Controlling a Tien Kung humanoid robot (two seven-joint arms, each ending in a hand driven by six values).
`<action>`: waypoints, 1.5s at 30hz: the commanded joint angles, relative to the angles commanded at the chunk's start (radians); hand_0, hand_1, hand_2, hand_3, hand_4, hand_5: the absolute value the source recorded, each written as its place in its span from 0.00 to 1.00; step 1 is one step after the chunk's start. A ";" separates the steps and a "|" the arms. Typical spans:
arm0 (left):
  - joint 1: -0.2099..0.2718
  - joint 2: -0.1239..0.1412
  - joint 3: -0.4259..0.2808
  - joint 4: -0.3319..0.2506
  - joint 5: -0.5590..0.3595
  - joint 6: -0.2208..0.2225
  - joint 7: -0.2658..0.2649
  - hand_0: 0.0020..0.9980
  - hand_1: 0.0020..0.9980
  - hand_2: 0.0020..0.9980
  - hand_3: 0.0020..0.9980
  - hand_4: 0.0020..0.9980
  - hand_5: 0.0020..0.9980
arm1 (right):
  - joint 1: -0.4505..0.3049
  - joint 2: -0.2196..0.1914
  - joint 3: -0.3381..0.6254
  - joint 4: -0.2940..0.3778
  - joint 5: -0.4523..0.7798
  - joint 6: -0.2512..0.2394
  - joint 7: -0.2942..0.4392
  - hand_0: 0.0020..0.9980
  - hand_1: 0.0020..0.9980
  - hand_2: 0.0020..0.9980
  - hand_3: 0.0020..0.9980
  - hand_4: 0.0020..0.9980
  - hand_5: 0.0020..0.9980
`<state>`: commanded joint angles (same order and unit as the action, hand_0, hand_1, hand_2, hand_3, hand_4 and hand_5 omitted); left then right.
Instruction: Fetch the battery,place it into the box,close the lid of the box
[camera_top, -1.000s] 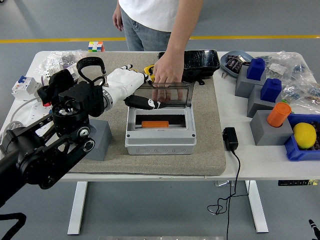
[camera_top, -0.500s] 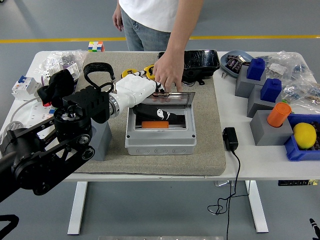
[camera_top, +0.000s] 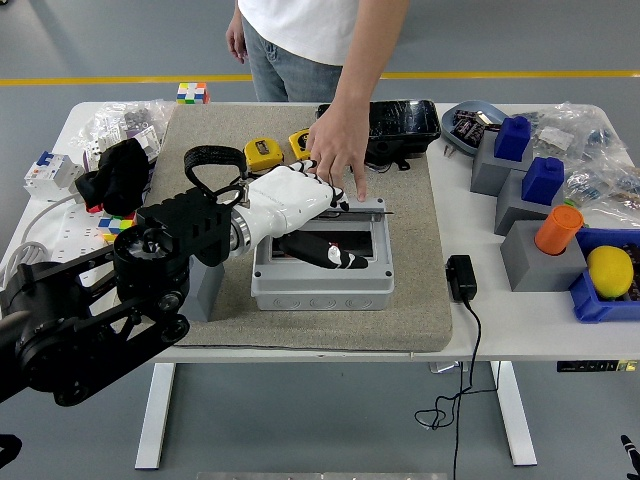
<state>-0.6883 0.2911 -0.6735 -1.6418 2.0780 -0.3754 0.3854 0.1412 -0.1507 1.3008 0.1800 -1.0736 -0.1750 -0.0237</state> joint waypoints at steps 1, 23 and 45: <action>-0.002 0.004 0.012 -0.002 -0.003 -0.001 0.000 1.00 0.85 0.78 0.77 1.00 1.00 | 0.000 0.000 0.000 0.000 0.000 0.000 0.000 0.79 0.74 0.75 0.80 1.00 1.00; 0.051 -0.024 -0.045 -0.007 0.018 0.081 -0.085 0.96 0.85 0.79 0.77 1.00 1.00 | -0.001 0.001 0.004 0.000 -0.005 -0.001 0.000 0.79 0.75 0.75 0.80 1.00 1.00; 0.177 -0.078 -0.539 0.118 -0.855 0.018 -0.548 0.89 0.88 0.82 0.80 1.00 1.00 | -0.005 0.013 0.016 0.000 -0.018 0.000 -0.003 0.79 0.75 0.75 0.79 1.00 1.00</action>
<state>-0.5112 0.2131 -1.2128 -1.5237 1.2231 -0.3570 -0.1622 0.1358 -0.1374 1.3171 0.1800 -1.0919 -0.1753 -0.0271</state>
